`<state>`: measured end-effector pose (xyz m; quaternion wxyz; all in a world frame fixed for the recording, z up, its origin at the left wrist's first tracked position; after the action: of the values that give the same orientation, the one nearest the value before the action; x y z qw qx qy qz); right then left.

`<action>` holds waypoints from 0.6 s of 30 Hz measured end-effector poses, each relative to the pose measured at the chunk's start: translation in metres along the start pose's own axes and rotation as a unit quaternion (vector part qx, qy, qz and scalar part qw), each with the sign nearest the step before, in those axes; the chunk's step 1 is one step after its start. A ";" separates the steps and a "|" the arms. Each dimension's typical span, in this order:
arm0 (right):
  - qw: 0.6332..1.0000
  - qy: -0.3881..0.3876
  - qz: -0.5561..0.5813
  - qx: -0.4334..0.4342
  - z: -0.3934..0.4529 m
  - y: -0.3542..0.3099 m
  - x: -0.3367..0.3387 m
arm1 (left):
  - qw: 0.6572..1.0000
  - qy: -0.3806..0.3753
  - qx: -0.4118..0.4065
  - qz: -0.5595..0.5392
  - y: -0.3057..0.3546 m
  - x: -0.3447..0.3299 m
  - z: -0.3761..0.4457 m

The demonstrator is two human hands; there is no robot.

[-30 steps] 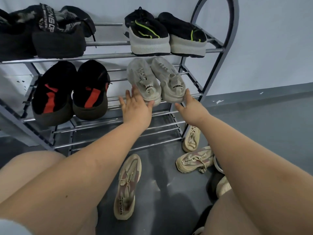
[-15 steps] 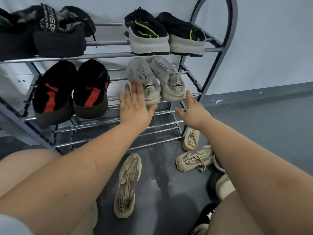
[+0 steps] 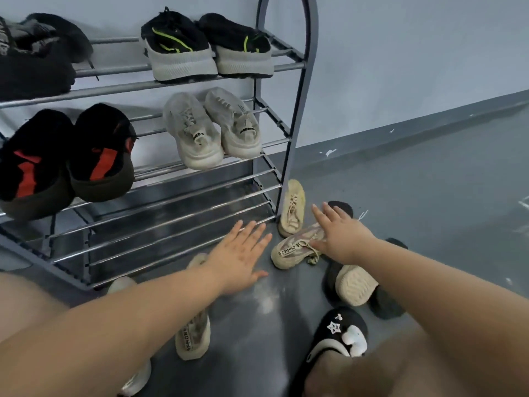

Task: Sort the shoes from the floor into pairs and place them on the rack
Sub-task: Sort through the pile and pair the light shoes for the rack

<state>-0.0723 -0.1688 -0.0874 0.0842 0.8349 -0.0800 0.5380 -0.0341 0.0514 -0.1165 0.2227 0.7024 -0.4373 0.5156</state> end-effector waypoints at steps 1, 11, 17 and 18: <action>1.000 -0.005 -0.013 -0.005 -0.005 0.013 -0.006 | 1.000 -0.013 -0.016 0.006 0.004 -0.002 0.002; 0.989 -0.026 -0.134 -0.050 -0.007 0.140 0.009 | 0.998 -0.040 -0.016 -0.046 0.020 0.016 0.078; 0.991 -0.031 -0.122 -0.050 0.025 0.171 -0.002 | 0.996 -0.041 -0.012 -0.073 0.029 0.022 0.132; 0.992 -0.031 -0.113 -0.051 0.033 0.175 -0.010 | 0.996 -0.045 -0.015 -0.072 0.031 0.021 0.143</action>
<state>-0.0860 -0.3457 -0.1004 0.1841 0.8496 -0.0153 0.4940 0.0172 -0.0819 -0.1544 0.2501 0.7513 -0.4027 0.4592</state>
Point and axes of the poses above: each hand's wrist, its own z-axis towards the middle knuckle, its own x-axis out of the back of the hand, y = z × x, the point moved 1 cm from there along z, towards the middle knuckle, and after that the axes turned 6 degrees about -x, right-handed, at the moved point
